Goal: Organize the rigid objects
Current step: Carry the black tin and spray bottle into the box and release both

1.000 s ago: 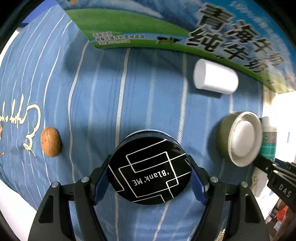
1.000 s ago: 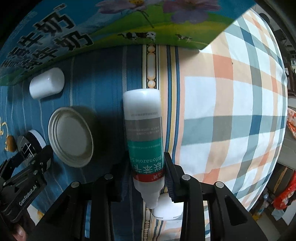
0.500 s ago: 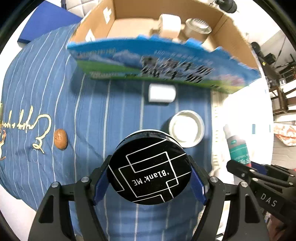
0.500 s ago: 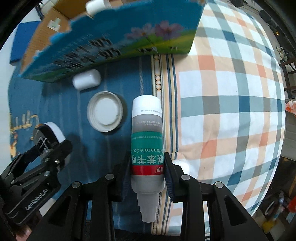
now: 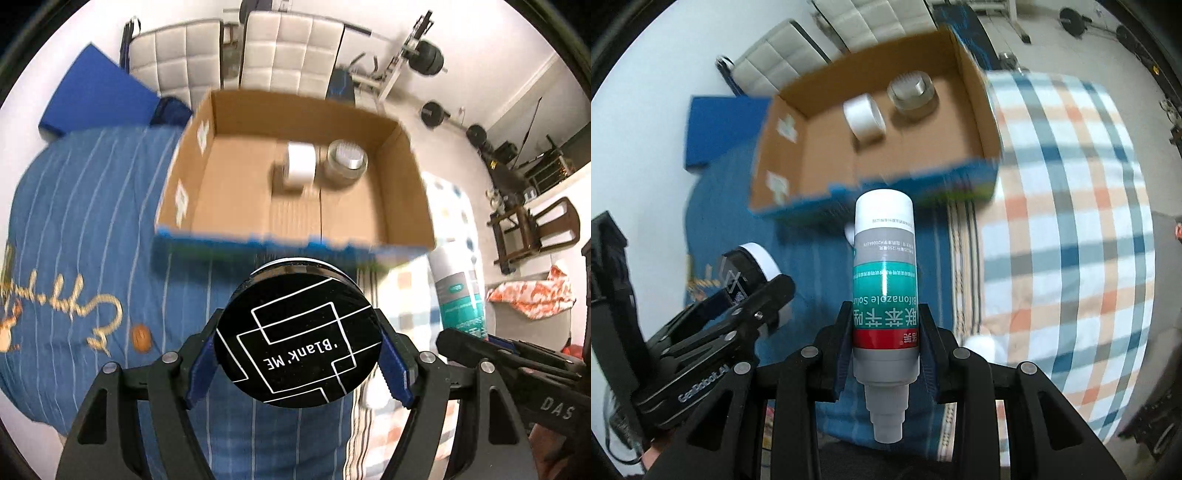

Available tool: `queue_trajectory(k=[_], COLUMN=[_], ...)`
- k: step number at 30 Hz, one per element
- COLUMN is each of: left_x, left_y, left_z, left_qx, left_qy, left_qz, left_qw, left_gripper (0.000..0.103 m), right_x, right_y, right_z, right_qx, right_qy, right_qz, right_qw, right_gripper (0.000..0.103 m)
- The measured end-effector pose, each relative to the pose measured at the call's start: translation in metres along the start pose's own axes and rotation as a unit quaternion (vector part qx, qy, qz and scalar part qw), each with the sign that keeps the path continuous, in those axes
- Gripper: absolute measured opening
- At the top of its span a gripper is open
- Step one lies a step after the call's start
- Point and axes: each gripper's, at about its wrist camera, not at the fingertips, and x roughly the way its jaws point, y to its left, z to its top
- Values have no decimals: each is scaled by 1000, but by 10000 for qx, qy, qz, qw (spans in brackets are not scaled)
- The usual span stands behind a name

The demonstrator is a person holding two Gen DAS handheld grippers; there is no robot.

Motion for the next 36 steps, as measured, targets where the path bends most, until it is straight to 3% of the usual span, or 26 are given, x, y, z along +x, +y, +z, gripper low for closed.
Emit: queue_trajectory(k=[6, 13, 24, 36], left_x=[-13, 14, 118, 198], left_y=[1, 16, 52, 57], left_z=[59, 120, 184, 219], left_qx=[5, 62, -41, 153], left_qy=[-377, -398, 279, 975], left_qz=[50, 326, 830, 1201], left_qw=[9993, 9987, 9961, 9878], left_gripper=[73, 73, 73, 74], right_x=[-33, 2, 94, 147], right_y=[10, 2, -18, -21], right_z=[53, 124, 216, 254], right_qx=[38, 158, 237, 82], right_qy=[-506, -636, -246, -26], right_qz=[58, -521, -1531, -2252], right_qw=[9987, 9965, 9876, 9743], right_gripper=[35, 35, 35, 35])
